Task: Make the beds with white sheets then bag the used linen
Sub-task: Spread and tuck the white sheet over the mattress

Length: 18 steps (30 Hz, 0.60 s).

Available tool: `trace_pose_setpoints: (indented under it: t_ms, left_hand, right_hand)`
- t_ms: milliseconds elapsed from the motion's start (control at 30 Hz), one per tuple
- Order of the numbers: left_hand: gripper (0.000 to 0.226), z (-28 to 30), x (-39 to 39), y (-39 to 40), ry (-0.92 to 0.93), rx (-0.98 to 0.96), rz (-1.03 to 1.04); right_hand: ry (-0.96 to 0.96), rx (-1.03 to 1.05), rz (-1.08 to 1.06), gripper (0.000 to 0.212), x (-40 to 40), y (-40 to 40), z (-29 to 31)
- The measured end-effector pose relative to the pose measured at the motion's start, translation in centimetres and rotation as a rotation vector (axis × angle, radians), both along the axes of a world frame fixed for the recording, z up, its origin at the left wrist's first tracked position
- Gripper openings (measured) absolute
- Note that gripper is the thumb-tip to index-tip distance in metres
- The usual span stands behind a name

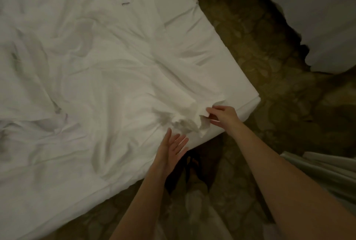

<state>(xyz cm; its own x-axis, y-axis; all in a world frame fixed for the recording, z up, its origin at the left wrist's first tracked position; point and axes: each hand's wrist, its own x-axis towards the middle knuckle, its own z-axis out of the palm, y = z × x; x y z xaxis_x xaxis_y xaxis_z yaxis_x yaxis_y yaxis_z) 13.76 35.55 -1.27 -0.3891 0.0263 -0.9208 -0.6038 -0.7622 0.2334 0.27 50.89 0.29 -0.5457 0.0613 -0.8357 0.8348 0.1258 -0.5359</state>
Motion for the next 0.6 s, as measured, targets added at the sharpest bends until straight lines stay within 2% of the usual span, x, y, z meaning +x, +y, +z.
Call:
trace_pose_setpoints:
  t_ms: [100, 167, 233, 300, 367, 467, 600]
  left_hand:
    - [0.065, 0.8, -1.6, 0.3, 0.014, 0.068, 0.097]
    - [0.058, 1.4, -3.1, 0.3, 0.024, 0.047, 0.168]
    - [0.050, 1.5, -4.5, -0.2, 0.054, -0.059, 0.262]
    - [0.047, 1.8, -5.9, -1.2, 0.102, -0.222, 0.314]
    - [0.051, 2.5, -7.2, -2.5, 0.172, -0.382, 0.259]
    - [0.053, 2.7, -8.9, -4.3, 0.253, -0.612, 0.048]
    - [0.034, 1.5, -11.0, -6.5, 0.314, -0.731, -0.130]
  right_hand:
    - [0.090, -0.086, -0.034, 0.029, -1.6, -2.3, 1.6]
    - [0.170, -0.124, -0.094, 0.037, -2.6, -4.0, 2.2]
    - [0.237, -0.151, -0.090, 0.042, -3.6, -5.7, 2.8]
    - [0.274, -0.174, -0.077, 0.037, -4.8, -7.4, 3.2]
    - [0.291, -0.185, -0.075, 0.027, -6.0, -9.0, 3.6]
    - [0.333, -0.167, -0.029, 0.012, -7.7, -10.9, 3.5]
    - [0.363, -0.211, -0.005, 0.016, -10.0, -13.3, 3.2]
